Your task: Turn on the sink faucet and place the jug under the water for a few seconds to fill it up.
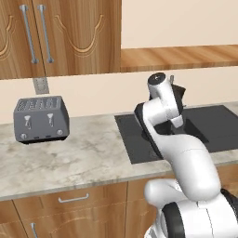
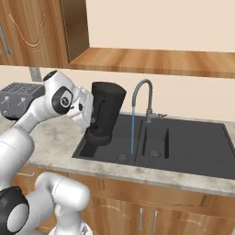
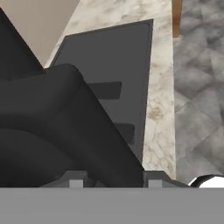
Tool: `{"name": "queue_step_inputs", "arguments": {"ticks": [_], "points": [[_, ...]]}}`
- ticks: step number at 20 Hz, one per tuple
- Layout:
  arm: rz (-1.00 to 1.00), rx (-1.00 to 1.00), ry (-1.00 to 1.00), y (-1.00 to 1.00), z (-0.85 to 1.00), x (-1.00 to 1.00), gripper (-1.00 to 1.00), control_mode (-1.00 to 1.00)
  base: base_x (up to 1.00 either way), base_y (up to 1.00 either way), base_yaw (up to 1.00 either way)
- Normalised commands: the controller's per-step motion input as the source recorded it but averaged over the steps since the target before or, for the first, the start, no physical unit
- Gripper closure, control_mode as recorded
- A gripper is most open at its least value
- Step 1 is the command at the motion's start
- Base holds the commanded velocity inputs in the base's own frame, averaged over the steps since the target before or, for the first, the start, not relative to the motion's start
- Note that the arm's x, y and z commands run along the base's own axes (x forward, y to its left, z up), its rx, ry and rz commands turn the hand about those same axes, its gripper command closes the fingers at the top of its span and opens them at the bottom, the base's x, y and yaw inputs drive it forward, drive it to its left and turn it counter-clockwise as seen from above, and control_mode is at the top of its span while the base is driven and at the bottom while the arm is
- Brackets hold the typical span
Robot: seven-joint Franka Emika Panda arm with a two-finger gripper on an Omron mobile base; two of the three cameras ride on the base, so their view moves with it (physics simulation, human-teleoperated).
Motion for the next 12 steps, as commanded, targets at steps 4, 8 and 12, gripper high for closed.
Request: {"name": "queue_step_inputs", "arguments": {"ticks": [4,8,12], "points": [[-0.06,0.0,0.09,0.0,-0.19,0.33,1.0,-1.0,0.0,0.0,0.0],[-0.04,0.0,0.09,0.0,-0.04,0.25,1.0,-1.0,0.0,0.0,0.0],[-0.01,0.0,0.06,-0.01,-0.07,0.28,1.0,-1.0,0.0,0.0,0.0]]}}
